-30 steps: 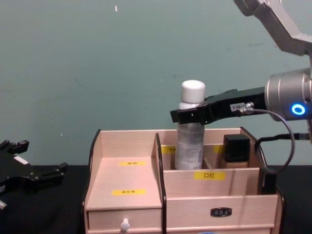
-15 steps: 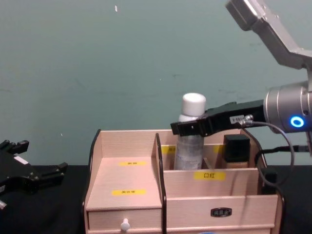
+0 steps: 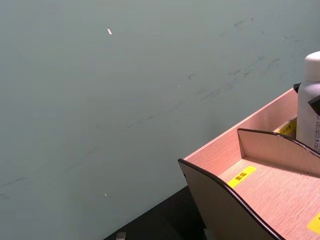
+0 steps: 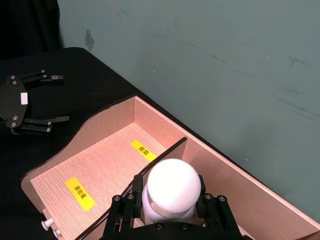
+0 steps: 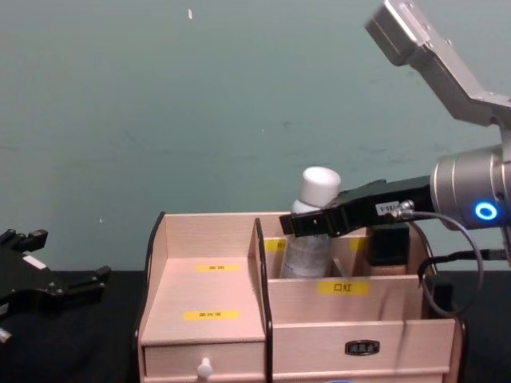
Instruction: Pick up the facial cleanser and watermelon frost from the table and place them into the tiered storage box.
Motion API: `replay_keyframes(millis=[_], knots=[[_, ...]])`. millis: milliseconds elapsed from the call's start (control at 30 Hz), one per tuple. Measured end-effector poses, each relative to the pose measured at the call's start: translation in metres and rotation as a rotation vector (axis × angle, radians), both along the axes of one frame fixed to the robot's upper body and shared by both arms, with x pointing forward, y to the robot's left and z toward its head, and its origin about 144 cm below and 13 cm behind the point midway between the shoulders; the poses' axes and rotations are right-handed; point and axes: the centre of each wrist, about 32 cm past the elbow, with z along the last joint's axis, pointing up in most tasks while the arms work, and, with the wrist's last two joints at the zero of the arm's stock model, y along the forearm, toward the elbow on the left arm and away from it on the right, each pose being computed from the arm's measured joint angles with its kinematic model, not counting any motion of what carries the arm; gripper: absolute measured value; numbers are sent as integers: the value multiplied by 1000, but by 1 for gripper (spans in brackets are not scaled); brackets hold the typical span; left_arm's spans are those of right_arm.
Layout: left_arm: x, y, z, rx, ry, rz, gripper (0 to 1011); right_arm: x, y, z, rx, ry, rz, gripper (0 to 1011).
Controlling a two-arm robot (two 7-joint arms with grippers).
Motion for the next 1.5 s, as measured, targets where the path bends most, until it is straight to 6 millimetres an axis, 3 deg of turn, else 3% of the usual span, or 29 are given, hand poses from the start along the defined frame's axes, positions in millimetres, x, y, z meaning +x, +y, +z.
replay_keyframes(millis=[167,600,900,1133,1300,1500], knots=[[0,0,0,0,0,0,1001,0,0,0,1,-1,0,630],[0,0,0,0,0,0,1001,-1,-1,2,9,-9,0,1002],[0,0,0,0,0,0,1001,-11,-8,17,29,-68,-7,1000],[0,0,0,0,0,0,1001,-39,-16,33,30,-84,-8,1000],[0,0,0,0,0,0,1001,-79,-20,37,19,-39,-23,1000],[0,0,0,0,0,0,1001,-114,-18,32,10,8,-22,1000]])
